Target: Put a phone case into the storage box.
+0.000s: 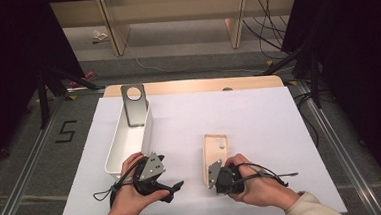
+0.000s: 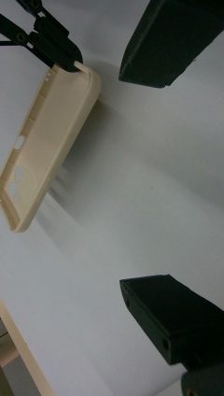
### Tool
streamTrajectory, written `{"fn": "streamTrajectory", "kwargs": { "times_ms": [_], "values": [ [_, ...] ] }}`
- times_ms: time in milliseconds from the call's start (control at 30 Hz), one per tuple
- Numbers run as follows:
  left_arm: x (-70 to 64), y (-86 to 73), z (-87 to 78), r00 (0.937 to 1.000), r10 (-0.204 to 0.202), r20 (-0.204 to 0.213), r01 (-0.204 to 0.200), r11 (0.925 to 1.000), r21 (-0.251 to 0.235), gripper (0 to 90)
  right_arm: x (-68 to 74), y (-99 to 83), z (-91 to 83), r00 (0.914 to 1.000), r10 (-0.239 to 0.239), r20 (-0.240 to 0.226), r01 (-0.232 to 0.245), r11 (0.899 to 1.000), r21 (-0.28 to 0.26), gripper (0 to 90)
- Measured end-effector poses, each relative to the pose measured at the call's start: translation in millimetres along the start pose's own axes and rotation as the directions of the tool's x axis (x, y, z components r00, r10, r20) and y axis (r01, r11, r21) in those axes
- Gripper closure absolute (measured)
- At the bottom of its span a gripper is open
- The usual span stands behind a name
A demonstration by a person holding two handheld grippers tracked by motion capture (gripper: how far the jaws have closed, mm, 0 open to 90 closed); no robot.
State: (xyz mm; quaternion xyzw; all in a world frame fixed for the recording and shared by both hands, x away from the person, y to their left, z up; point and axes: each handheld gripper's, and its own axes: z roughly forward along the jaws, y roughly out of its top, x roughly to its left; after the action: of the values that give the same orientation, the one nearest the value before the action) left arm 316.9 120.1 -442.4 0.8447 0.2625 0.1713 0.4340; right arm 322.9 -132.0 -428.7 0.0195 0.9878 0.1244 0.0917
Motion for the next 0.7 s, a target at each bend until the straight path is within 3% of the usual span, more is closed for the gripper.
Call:
{"fn": "streamTrajectory", "kwargs": {
  "times_ms": [200, 367, 600, 700],
  "values": [
    [0.2, -0.4, 0.2, 1.0, -0.001, 0.006, 0.0, 1.0, 0.001, 2.5, -6.6, -12.7, -9.2, 0.9992, 0.037, 0.017, -0.035, 0.992, -0.118, 87.9],
    [0.1, -0.6, 0.5, 1.0, -0.002, 0.004, 0.002, 1.0, 0.003, 3.0, -12.0, -25.1, -17.5, 0.9975, 0.07, 0.009, -0.066, 0.973, -0.222, 87.9],
    [1.0, 0.3, 0.8, 0.9999, -0.014, 0.006, 0.014, 0.9999, -0.002, 4.2, -17.9, -35.9, -23.7, 0.9966, 0.081, 0.018, -0.072, 0.95, -0.303, 87.9],
    [1.9, 4.0, 1.1, 0.9997, -0.024, 0.003, 0.024, 0.9996, -0.013, 5.3, -17.8, -37.6, -24.0, 0.9961, 0.086, 0.02, -0.075, 0.947, -0.312, 87.9]
  ]
}}
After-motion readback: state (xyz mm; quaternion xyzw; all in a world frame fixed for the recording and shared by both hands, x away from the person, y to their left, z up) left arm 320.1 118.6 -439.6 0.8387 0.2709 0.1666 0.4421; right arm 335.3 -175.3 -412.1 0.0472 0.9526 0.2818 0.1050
